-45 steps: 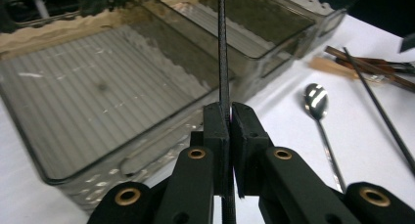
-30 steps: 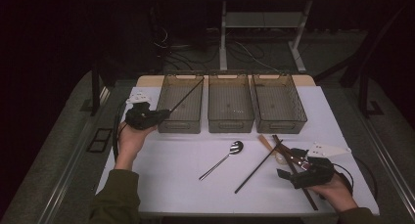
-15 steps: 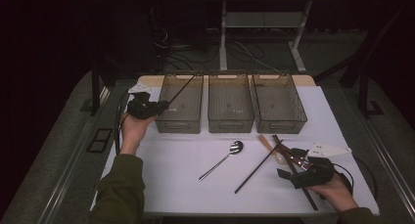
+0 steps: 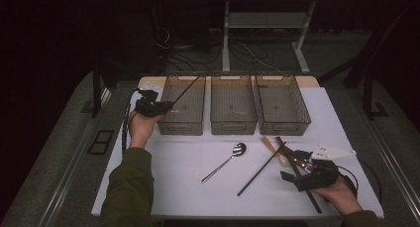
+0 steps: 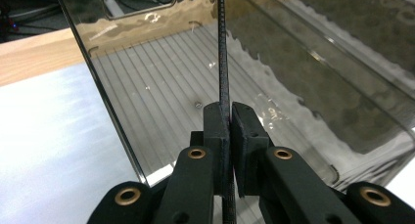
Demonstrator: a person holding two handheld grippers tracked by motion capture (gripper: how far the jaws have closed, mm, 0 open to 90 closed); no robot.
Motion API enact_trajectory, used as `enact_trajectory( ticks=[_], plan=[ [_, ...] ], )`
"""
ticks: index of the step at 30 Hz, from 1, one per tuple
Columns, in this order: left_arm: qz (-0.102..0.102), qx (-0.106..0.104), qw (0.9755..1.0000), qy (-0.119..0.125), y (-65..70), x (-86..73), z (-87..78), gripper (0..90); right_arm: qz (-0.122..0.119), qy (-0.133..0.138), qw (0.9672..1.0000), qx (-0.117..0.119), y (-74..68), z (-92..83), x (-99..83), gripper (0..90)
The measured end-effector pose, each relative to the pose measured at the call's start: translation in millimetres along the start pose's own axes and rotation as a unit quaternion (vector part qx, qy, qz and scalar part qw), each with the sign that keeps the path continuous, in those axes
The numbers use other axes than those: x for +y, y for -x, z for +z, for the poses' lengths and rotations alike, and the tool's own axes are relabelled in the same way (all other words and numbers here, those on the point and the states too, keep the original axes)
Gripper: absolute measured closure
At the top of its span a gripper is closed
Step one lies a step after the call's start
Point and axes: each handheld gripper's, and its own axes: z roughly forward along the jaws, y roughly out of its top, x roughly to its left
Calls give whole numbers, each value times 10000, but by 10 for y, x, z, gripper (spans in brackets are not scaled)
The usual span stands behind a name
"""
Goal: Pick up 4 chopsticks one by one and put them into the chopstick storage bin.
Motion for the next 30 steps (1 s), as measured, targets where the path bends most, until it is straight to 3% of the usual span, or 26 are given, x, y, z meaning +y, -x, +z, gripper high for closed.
enact_trajectory(
  ticks=[8,10,13,22,30],
  plan=[
    [-159,51,9998,-77,-13,-18,54,838,2,11,10000,4,1,-8,0,20],
    [-160,54,9999,-2,-7,-7,47,742,-6,5,10000,5,-1,-7,0,20],
    [-131,32,9999,57,13,6,38,677,-3,13,10000,7,-3,-6,1,20],
    [-107,-94,9994,330,55,32,-47,546,12,16,10000,7,-2,-8,0,20],
    [116,-254,9989,387,175,77,-185,457,24,31,10000,3,-2,-13,1,20]
  ],
)
